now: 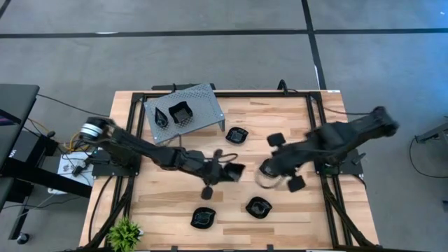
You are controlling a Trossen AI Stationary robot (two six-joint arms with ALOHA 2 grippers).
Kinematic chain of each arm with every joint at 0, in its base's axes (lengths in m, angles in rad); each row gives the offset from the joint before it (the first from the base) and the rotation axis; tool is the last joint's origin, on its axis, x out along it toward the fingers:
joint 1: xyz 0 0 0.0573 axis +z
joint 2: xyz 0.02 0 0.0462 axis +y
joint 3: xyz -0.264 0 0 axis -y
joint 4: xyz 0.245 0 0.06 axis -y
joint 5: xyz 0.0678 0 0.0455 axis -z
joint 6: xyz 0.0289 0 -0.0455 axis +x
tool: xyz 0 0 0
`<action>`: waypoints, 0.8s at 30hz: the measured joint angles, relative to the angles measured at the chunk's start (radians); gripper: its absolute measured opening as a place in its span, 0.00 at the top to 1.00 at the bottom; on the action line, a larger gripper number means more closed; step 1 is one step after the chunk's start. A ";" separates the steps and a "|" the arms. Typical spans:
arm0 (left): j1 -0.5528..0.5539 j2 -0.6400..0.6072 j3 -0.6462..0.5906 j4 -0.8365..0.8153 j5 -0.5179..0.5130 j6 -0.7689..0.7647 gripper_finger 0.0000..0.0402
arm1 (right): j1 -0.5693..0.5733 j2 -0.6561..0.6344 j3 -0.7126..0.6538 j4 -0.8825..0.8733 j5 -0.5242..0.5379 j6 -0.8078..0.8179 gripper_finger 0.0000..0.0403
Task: Pick & Place Mini shaped plates
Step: Stack the black distorted square plate on top of the black distorted square plate on the shelf
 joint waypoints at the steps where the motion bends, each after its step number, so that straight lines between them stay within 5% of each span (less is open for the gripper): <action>1: 0.000 -0.048 0.000 -0.061 -0.030 0.017 0.98 | 0.009 -0.077 -0.111 0.121 0.001 -0.006 0.79; 7: 0.016 -0.346 0.001 -0.362 -0.255 0.117 0.98 | 0.004 -0.477 -0.775 0.909 -0.001 -0.118 0.80; 11: 0.084 -0.488 -0.002 -0.568 -0.429 0.082 0.98 | -0.050 -0.599 -1.053 1.266 0.003 -0.254 0.80; 15: 0.193 -0.579 -0.044 -0.651 -0.506 0.049 0.97 | -0.121 -0.666 -1.120 1.370 0.026 -0.284 0.80; 24: 0.453 -0.650 -0.161 -0.655 -0.492 0.047 0.97 | -0.184 -0.708 -1.120 1.355 0.026 -0.199 0.80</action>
